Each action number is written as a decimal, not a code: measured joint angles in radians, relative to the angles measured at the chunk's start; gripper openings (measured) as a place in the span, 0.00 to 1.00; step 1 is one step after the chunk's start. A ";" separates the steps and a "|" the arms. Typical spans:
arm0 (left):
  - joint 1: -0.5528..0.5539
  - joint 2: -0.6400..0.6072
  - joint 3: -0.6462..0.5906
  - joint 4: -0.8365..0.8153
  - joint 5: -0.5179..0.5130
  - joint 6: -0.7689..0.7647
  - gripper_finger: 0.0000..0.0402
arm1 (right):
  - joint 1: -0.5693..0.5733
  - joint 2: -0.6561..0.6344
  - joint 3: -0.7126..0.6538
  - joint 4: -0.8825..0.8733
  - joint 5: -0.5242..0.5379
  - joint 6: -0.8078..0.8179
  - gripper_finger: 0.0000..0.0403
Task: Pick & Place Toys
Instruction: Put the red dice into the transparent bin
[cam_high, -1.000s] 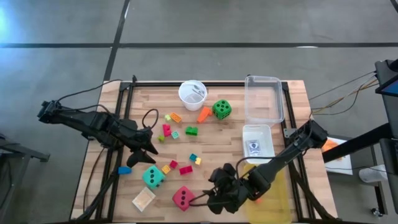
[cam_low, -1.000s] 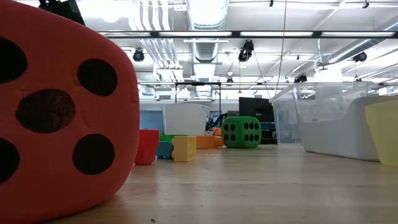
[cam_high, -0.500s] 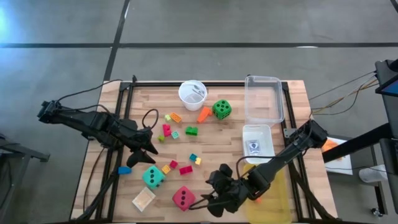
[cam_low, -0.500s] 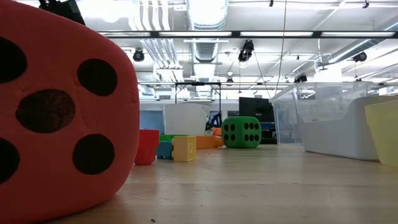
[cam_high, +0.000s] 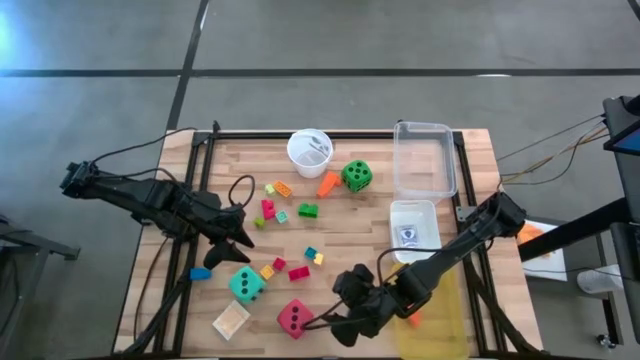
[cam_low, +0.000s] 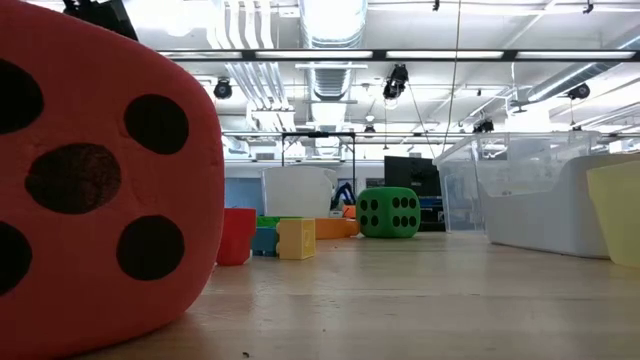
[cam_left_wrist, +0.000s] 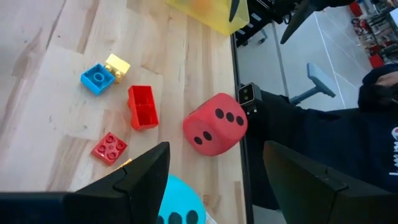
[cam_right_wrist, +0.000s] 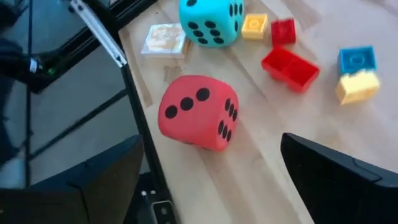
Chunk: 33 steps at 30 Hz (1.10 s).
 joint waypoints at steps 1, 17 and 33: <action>0.000 0.000 0.000 0.000 -0.007 0.007 0.66 | -0.003 0.006 0.000 0.000 -0.009 0.031 0.91; 0.000 -0.088 0.000 -0.096 -0.237 0.030 0.65 | -0.126 0.122 0.033 0.084 -0.241 0.086 0.91; 0.000 -0.105 0.000 -0.082 -0.362 0.060 0.65 | -0.147 0.303 0.266 -0.021 -0.326 0.055 0.91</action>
